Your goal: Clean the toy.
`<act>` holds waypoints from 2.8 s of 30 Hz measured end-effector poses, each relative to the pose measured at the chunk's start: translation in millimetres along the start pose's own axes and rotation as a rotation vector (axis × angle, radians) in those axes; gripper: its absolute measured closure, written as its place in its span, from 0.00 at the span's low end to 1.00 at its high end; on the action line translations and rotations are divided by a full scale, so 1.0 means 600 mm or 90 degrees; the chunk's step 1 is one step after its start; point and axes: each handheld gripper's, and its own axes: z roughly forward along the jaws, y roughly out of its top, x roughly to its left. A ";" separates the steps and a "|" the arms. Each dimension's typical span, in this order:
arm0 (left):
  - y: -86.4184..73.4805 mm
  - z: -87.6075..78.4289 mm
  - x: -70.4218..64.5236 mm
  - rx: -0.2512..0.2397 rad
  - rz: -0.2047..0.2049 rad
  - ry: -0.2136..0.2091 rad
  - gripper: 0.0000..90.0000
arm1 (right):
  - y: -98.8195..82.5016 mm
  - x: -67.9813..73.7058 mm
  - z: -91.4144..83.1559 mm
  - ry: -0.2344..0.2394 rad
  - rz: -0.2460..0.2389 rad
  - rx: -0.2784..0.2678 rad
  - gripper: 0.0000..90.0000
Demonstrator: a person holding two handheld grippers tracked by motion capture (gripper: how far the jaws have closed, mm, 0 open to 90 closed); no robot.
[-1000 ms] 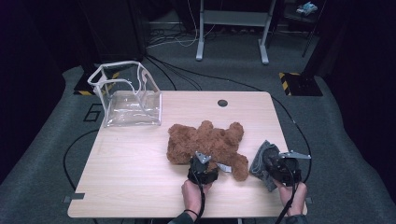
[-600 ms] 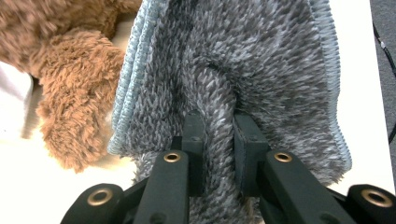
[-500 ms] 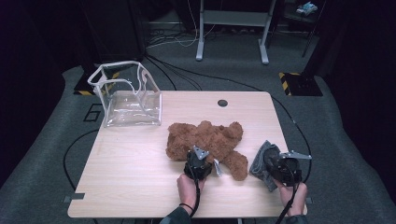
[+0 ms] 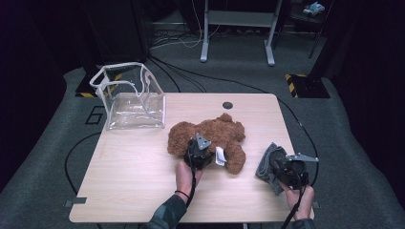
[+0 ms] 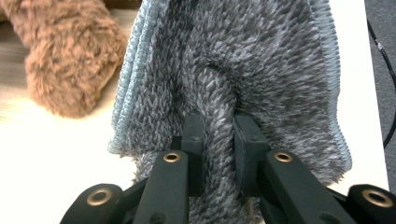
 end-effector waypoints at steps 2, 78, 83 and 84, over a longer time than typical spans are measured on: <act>0.008 -0.005 0.000 -0.014 0.008 -0.014 0.80 | 0.001 0.001 -0.001 0.000 0.001 0.000 0.86; 0.017 0.010 0.110 0.030 -0.054 0.140 0.48 | 0.017 0.010 -0.003 0.001 -0.007 -0.008 0.85; 0.015 0.007 0.111 0.005 -0.023 0.093 0.55 | 0.023 0.011 -0.009 0.000 -0.018 -0.018 0.86; 0.015 0.007 0.111 -0.002 -0.019 0.076 0.55 | 0.025 0.013 -0.010 0.002 -0.016 -0.022 0.86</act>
